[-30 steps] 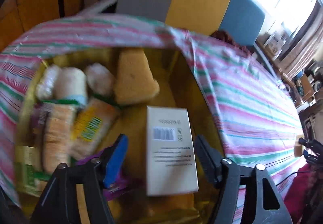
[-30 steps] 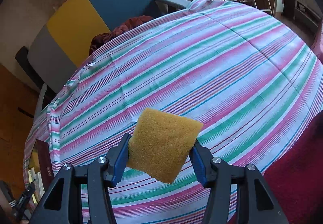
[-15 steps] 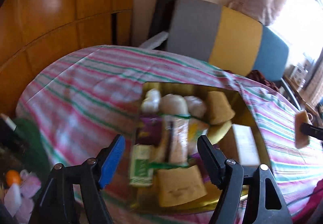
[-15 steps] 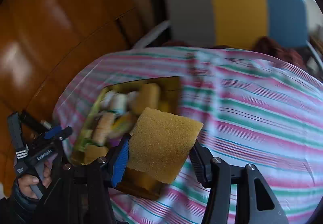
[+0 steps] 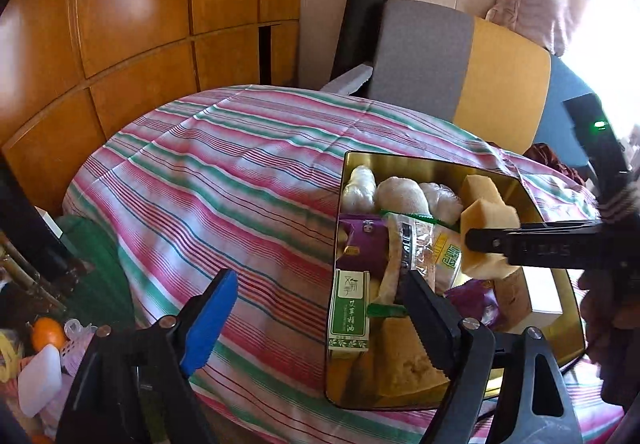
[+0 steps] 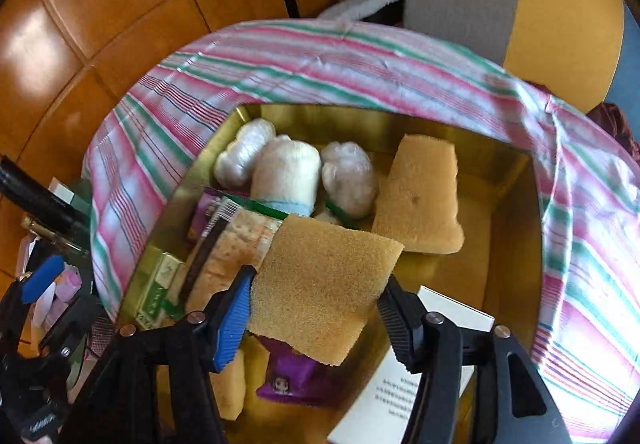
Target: Organize objects
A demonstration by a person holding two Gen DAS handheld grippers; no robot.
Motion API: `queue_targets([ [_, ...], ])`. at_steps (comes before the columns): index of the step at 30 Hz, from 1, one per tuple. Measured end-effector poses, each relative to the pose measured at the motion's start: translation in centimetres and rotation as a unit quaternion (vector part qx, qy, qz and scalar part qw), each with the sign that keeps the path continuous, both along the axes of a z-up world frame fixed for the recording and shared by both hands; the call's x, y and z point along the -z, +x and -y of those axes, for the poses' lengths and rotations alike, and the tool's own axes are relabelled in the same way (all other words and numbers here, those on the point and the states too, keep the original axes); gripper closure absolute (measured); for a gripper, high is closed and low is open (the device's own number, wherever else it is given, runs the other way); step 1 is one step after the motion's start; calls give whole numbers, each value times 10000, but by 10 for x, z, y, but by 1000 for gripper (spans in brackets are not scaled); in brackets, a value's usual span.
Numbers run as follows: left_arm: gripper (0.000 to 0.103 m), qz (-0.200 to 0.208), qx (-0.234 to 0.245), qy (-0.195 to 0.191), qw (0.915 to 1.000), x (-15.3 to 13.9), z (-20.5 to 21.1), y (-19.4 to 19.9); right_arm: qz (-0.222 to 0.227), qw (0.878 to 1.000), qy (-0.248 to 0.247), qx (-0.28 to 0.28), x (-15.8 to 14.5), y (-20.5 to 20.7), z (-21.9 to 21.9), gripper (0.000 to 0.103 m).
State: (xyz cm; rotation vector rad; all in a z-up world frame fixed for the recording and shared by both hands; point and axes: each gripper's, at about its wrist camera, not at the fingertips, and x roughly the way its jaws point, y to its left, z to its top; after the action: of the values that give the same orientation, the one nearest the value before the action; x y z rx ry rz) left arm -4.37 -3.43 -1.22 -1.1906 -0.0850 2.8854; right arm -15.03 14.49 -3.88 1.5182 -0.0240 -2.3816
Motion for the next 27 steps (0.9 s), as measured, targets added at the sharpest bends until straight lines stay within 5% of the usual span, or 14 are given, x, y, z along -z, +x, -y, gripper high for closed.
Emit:
queue_targets([
  [6,11,-9,7,-150,9999,1,-8,3,-199,9996,-151,136,-4,6,-12,31],
  [13,0,-203,-30,-215,9996,-10,-19,12,-945,9948,-135,354,-35,44,-24,28],
  [21,0,-263,41,-237,9994,-17,-34,27,-1598,9822,258,950,-59,107,-47,28],
  [27,0,-387,79,-210,9990,-23,-44,41,-1671,9743,413,1457,-55,139,-63,28],
])
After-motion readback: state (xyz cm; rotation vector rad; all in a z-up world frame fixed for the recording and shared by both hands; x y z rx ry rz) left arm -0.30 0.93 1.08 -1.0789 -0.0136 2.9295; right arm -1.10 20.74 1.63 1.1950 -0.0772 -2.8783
